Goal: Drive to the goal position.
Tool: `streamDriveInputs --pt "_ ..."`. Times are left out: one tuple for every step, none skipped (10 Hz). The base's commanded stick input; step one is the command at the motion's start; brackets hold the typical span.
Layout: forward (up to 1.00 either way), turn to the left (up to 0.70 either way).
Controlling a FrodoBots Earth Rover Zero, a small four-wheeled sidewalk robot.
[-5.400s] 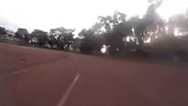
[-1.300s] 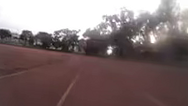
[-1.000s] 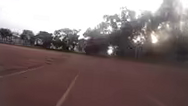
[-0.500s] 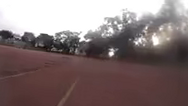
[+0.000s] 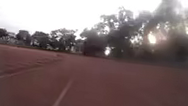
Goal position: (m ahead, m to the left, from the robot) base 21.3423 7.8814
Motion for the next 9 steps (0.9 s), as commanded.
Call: streamDriveInputs --pt "0.70 0.00" --pt "0.70 0.00" --pt "0.70 0.00" --pt "0.70 0.00" --pt "0.70 0.00" --pt "0.70 -0.02" --pt "0.70 -0.24" --pt "0.70 -0.24" --pt "0.70 -0.24"
